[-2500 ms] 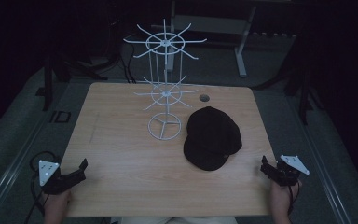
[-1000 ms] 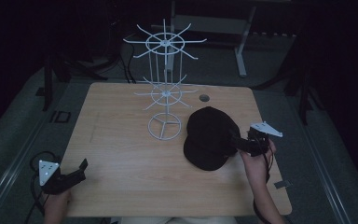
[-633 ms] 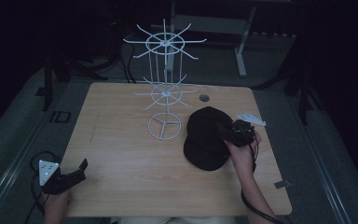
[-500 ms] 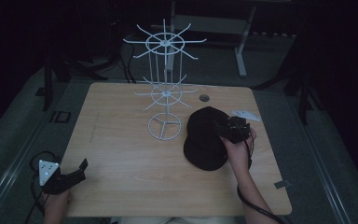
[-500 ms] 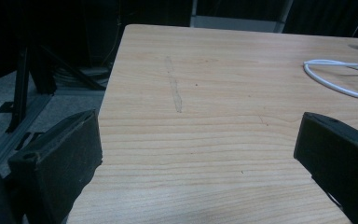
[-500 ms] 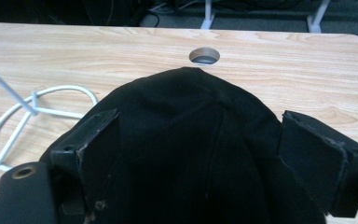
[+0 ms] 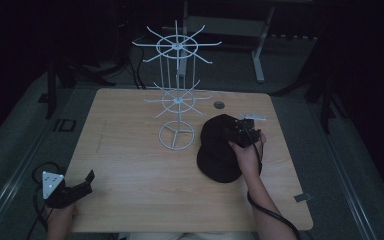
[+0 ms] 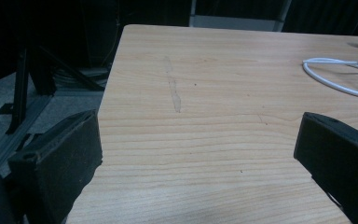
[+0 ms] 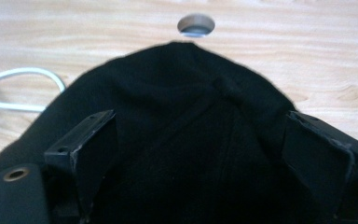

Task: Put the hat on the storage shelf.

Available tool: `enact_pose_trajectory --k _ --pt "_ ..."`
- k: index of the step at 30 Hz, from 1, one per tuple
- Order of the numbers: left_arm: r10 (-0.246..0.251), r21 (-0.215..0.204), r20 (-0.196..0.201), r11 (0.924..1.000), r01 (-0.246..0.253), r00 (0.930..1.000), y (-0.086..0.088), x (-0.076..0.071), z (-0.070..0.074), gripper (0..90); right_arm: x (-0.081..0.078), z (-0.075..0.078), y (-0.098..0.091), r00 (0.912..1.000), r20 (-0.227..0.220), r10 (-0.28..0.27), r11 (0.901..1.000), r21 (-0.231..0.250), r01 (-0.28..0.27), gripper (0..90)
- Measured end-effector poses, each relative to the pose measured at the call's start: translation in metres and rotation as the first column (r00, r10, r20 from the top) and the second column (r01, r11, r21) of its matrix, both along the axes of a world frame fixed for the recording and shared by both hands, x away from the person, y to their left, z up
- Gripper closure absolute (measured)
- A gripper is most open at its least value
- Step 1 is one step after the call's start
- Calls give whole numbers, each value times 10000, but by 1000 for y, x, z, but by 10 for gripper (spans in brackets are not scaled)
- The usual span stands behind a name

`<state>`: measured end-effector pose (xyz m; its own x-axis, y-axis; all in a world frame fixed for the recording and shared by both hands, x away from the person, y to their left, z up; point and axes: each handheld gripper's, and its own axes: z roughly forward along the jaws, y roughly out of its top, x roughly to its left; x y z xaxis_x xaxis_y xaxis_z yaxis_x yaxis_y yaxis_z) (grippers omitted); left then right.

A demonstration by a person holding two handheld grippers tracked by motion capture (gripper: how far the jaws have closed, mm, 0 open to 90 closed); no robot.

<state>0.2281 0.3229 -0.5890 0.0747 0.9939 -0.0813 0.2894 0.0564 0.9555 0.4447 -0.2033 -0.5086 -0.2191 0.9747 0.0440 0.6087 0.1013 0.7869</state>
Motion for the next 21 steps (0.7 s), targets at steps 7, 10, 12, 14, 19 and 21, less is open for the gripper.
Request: enact_pose_trajectory --k 7,10,12,14,19,21 --pt "-16 -18 -1 10000 16 10000 0 0 0 15 4 -6 1 9990 -450 16 9998 -206 -26 285" --pt "-10 -14 0 10000 10 10000 0 0 0 15 2 -8 0 9986 -531 -4 9995 -301 -12 567" --pt "-9 -16 2 10000 9 10000 0 0 0 15 1 -8 -2 9987 -516 39 9999 -161 -48 681" --pt "-17 -15 -7 10000 17 10000 0 0 0 14 -1 -8 -2 9989 -454 83 9999 -123 -89 784" --pt "-19 -23 0 10000 19 10000 0 0 0 15 -8 -8 1 10000 58 63 9997 -246 -61 844" --pt "-19 -24 -1 10000 19 10000 0 0 0 14 -10 -7 0 9997 248 19 9999 -129 -16 846"
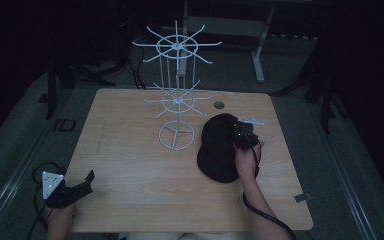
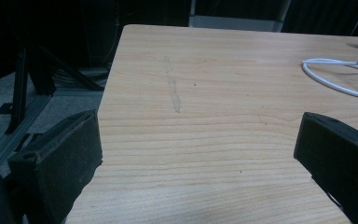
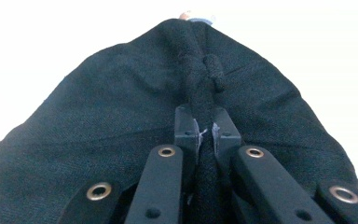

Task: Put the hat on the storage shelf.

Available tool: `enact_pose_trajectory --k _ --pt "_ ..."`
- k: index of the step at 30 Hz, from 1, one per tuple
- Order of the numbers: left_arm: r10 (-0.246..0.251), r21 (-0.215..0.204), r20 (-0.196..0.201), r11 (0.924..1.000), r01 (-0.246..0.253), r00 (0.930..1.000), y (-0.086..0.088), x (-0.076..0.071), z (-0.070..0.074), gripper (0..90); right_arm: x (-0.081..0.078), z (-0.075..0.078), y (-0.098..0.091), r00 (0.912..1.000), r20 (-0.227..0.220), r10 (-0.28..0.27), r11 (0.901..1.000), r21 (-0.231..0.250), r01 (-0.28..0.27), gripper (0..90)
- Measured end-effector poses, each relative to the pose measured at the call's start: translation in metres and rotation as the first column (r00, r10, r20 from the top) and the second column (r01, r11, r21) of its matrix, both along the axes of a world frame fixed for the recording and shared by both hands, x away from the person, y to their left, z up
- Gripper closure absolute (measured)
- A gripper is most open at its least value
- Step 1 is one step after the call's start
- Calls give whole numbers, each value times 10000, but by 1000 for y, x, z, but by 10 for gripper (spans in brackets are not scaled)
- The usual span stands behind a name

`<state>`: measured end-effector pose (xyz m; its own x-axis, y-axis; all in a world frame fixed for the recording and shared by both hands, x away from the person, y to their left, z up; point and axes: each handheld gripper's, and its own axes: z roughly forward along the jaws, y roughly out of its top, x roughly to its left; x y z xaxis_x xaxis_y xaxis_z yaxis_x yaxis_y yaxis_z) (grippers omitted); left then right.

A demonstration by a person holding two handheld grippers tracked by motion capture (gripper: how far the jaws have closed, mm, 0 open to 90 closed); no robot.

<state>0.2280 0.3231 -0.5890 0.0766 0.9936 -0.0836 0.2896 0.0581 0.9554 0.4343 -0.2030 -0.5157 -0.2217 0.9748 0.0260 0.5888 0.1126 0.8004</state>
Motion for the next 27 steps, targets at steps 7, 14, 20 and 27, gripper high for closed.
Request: enact_pose_trajectory --k 7,14,20,27 --pt "4 1 -9 10000 -4 10000 0 0 0 14 -11 13 0 9962 833 245 9997 70 -252 847" --pt "14 14 4 10000 -14 10000 0 0 0 15 -28 34 1 9853 1566 681 9975 56 -698 849" --pt "14 14 5 10000 -14 10000 0 0 0 14 -46 50 -4 9714 2235 801 9965 45 -832 849" --pt "30 32 2 10000 -30 10000 -1 0 0 15 -67 68 -18 9547 2836 897 9956 14 -940 848"
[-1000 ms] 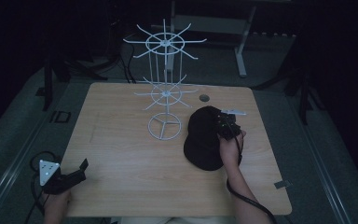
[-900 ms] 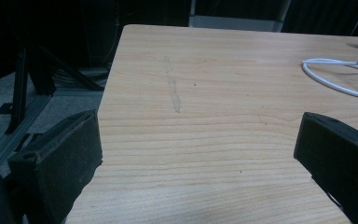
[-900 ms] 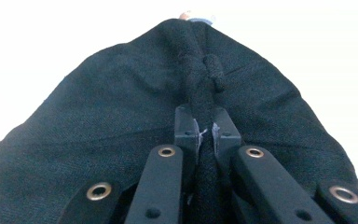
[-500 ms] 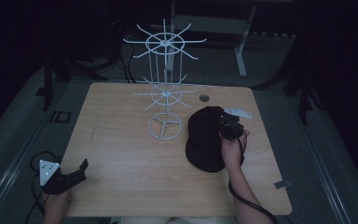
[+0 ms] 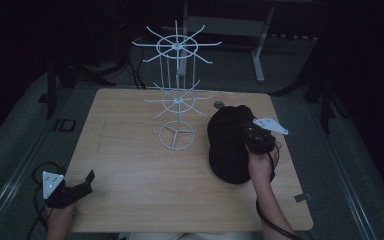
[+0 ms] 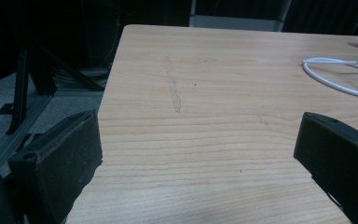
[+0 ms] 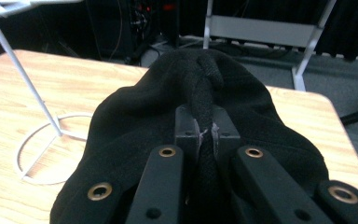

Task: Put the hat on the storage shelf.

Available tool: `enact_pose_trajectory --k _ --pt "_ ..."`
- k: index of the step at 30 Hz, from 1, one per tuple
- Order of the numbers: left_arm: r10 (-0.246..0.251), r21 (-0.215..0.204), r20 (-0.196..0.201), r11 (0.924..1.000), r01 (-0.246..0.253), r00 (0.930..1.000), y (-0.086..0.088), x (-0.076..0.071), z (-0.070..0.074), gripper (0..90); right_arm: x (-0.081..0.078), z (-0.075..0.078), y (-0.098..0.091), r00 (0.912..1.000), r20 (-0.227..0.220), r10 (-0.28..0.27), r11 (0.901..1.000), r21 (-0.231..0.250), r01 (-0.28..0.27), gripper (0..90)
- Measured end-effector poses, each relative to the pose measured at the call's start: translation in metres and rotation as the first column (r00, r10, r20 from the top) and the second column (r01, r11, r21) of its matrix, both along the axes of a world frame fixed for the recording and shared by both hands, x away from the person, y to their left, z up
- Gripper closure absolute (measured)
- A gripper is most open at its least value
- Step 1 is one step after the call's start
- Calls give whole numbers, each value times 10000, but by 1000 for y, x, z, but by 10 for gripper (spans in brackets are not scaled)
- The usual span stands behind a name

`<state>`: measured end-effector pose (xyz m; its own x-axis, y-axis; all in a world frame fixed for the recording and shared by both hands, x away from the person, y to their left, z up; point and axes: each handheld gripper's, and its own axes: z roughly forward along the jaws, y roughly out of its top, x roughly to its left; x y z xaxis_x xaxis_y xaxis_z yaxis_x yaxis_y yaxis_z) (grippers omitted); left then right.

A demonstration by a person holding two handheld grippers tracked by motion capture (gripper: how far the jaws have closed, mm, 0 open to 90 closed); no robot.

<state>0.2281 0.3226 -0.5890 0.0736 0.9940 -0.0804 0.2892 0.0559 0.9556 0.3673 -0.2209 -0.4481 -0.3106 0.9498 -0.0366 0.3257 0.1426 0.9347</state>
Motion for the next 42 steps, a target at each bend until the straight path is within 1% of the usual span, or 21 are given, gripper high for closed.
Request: enact_pose_trajectory --k 8,9,10,11,15,16,19,22,27,31,32,35,37,42 --pt "20 15 -21 10000 -20 10000 0 0 0 14 -26 23 -17 9978 607 283 9995 146 -292 848" --pt "20 15 -21 10000 -20 10000 0 0 0 14 -26 23 -17 9978 607 283 9995 146 -292 848" --pt "20 25 -20 10000 -20 10000 0 0 0 14 -30 26 -18 9971 694 327 9994 119 -336 848" --pt "24 15 -18 10000 -24 10000 0 0 0 15 -38 34 -21 9949 916 415 9990 119 -427 848" --pt "25 14 -27 10000 -25 10000 0 0 0 15 -52 49 -26 9894 1310 619 9980 67 -633 848" --pt "27 13 -25 10000 -27 10000 0 0 0 14 -55 52 -27 9881 1394 652 9976 121 -675 848" --pt "32 26 -22 10000 -32 10000 0 0 0 15 -66 64 -29 9813 1744 814 9962 150 -853 847" --pt "34 16 -19 10000 -34 10000 0 0 0 14 -78 77 -30 9723 2108 1013 9939 220 -1083 848" --pt "37 27 -32 10000 -37 10000 0 0 0 14 -97 97 -28 9520 2732 1381 9878 317 -1524 848" --pt "44 23 -30 10000 -44 10000 -1 0 0 15 -112 116 -24 9280 3324 1683 9811 343 -1902 847" --pt "42 30 -37 10000 -42 10000 -1 0 0 15 -115 121 -23 9227 3394 1831 9771 405 -2088 847" --pt "35 30 -40 10000 -35 10000 -1 0 0 14 -123 136 -18 9033 3792 2004 9725 350 -2304 847" --pt "35 24 -33 10000 -35 10000 -1 0 0 15 -126 145 -16 8900 4021 2150 9666 426 -2527 847" --pt "20 33 -52 10000 -20 10000 -1 1 0 15 -135 174 -5 8475 4710 2449 9533 423 -2989 847"
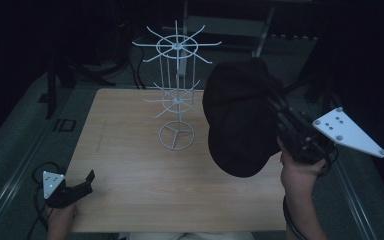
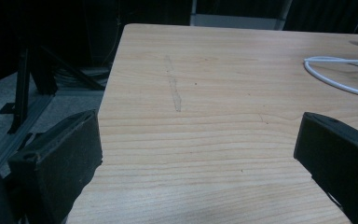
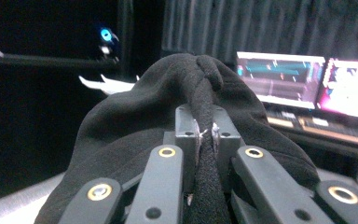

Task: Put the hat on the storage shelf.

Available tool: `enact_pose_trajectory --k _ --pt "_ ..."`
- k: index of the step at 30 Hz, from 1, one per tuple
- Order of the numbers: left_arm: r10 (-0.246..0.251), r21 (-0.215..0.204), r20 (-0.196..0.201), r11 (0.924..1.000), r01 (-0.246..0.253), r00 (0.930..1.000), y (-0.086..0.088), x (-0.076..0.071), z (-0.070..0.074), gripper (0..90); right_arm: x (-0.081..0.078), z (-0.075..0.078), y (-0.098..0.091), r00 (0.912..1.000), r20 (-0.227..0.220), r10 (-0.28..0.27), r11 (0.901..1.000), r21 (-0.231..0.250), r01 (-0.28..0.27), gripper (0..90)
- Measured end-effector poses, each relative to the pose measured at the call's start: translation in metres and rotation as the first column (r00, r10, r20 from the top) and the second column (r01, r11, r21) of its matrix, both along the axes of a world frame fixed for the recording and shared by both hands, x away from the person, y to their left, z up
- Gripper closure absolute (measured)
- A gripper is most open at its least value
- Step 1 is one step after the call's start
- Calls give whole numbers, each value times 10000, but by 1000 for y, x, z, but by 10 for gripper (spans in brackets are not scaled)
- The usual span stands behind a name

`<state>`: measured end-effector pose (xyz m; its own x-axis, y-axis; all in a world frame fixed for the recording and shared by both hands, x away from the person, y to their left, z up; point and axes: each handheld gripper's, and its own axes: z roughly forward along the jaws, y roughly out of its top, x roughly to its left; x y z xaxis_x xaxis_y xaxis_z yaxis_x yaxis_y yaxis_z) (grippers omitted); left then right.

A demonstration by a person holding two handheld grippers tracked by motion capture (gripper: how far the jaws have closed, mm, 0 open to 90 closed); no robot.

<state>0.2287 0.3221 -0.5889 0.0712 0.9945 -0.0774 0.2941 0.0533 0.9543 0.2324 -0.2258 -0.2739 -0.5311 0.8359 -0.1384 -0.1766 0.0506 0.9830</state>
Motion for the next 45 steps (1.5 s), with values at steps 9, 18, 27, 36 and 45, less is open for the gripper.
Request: enact_pose_trajectory --k 9,18,27,36,45 --pt "-23 -2 3 10000 23 10000 0 0 0 14 7 31 34 9952 460 867 9960 157 -875 847" --pt "-34 -26 35 10000 34 10000 0 0 0 14 28 33 72 9883 -5 1527 9879 -283 -1526 847" --pt "-32 -27 49 10000 32 10000 0 0 0 15 38 2 82 9798 -733 1863 9788 -722 -1915 846" --pt "-21 -22 41 10000 21 10000 0 0 0 15 45 -27 83 9703 -1252 2068 9739 -689 -2165 839" --pt "-28 -24 47 10000 28 10000 0 0 0 15 54 -46 85 9630 -1634 2145 9722 -593 -2266 816"
